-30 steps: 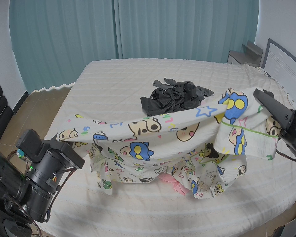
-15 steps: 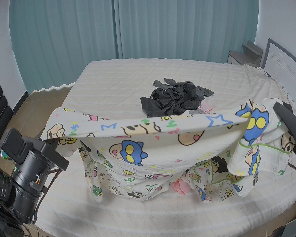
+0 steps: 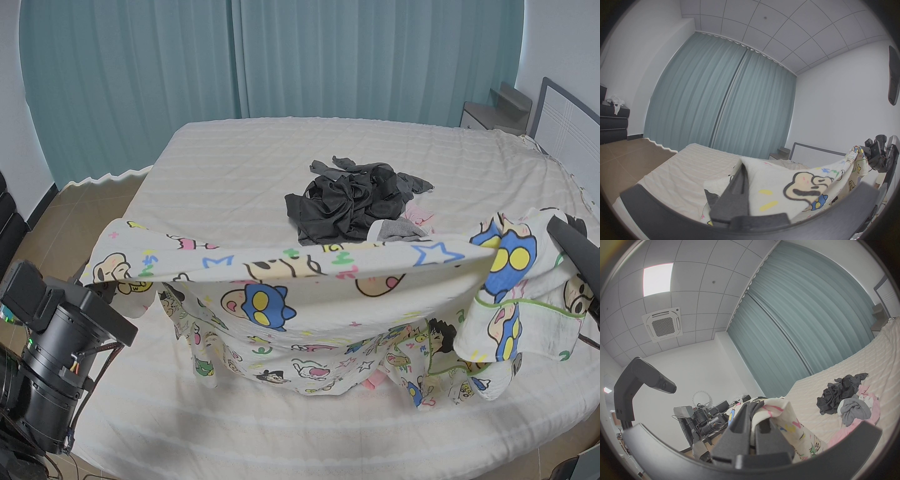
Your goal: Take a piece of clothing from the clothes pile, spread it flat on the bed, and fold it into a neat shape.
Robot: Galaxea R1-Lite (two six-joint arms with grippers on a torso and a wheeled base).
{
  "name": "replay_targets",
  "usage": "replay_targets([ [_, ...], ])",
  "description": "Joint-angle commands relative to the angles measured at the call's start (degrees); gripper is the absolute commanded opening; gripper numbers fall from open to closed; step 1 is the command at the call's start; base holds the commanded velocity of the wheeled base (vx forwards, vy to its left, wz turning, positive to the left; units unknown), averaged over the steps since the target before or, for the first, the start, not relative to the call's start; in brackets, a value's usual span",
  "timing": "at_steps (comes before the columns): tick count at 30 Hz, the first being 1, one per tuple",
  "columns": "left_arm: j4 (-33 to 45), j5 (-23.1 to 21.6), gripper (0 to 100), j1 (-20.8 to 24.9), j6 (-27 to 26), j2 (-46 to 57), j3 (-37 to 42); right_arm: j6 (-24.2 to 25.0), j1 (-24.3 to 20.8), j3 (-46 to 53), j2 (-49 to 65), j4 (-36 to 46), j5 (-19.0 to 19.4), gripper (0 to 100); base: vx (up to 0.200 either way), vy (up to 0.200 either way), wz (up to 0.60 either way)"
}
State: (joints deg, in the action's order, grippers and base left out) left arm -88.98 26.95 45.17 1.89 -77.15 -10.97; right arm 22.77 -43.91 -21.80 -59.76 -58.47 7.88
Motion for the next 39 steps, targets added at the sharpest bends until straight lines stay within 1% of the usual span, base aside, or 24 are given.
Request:
replay_targets([
  [1, -1.02, 0.03, 0, 0.01, 0.13, -0.01, -0.01, -0.01, -0.03, 0.00, -0.27, -0.07, 0.04, 0, -0.200, 0.000, 0.00],
  [19, -1.02, 0.03, 0, -0.34, 0.66, -0.19, 0.25, -0.01, -0.12, -0.18, 0.61, -0.07, 0.04, 0, 0.000, 0.000, 0.00],
  [39, -1.02, 0.03, 0, -0.25, 0.48, -0.19, 0.42, -0.01, -0.03, -0.18, 0.87, -0.16, 0.12, 0, 0.000, -0.200, 0.00],
])
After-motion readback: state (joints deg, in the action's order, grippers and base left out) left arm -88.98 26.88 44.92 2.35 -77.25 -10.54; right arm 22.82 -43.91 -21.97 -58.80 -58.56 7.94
